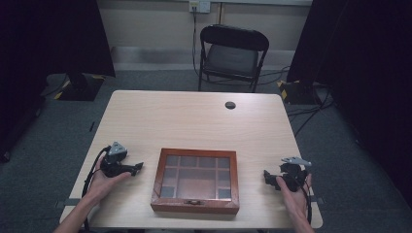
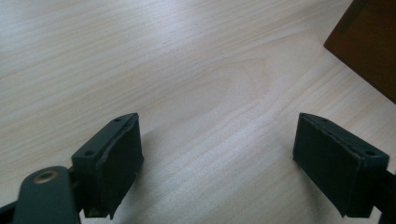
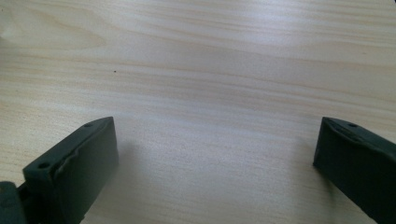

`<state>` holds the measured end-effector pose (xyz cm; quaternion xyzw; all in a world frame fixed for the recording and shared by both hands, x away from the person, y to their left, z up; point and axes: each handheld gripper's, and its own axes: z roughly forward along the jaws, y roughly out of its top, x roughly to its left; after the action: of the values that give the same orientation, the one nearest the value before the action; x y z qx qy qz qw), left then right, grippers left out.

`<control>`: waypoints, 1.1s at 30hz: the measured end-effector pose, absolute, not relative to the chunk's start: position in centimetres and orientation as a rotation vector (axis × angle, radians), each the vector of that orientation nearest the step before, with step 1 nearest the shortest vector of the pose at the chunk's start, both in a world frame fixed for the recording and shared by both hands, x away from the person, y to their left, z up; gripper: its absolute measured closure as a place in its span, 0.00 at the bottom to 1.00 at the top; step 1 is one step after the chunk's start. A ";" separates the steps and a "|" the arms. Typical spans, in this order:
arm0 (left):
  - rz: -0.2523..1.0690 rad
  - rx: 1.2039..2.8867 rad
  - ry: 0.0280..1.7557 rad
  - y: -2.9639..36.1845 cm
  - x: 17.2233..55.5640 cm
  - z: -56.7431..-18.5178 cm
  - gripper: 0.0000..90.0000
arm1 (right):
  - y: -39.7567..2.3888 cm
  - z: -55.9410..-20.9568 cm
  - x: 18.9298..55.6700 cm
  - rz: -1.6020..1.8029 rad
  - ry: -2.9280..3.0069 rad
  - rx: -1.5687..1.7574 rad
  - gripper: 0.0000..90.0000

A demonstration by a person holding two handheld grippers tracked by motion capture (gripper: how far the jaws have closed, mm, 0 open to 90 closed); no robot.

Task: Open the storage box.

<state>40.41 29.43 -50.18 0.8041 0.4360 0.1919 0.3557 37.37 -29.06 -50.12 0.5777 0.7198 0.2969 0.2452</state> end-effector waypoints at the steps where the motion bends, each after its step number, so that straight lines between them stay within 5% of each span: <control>1: 0.491 2.074 1.125 29.4 40.4 -50.2 0.18 | -29.1 -50.1 37.4 0.811 1.965 1.577 0.00; 9: 0.448 2.095 1.120 29.4 40.2 -49.6 0.29 | -29.1 -50.1 37.4 0.811 1.969 1.572 0.00; 21: 0.449 2.070 1.018 28.5 39.0 -47.2 0.33 | -29.2 -50.1 37.5 0.818 1.983 1.559 0.00; 28: 0.289 1.985 0.966 26.5 38.1 -46.0 0.34 | -29.2 -50.1 37.5 0.817 1.982 1.558 0.00; 33: 0.300 2.005 0.896 25.1 37.6 -45.2 0.35 | -29.2 -50.1 37.5 0.816 1.982 1.559 0.00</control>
<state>37.64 25.13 -45.23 0.8096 0.3616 0.1209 0.4462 37.50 -29.22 -50.12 0.5706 0.7253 0.2986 0.2431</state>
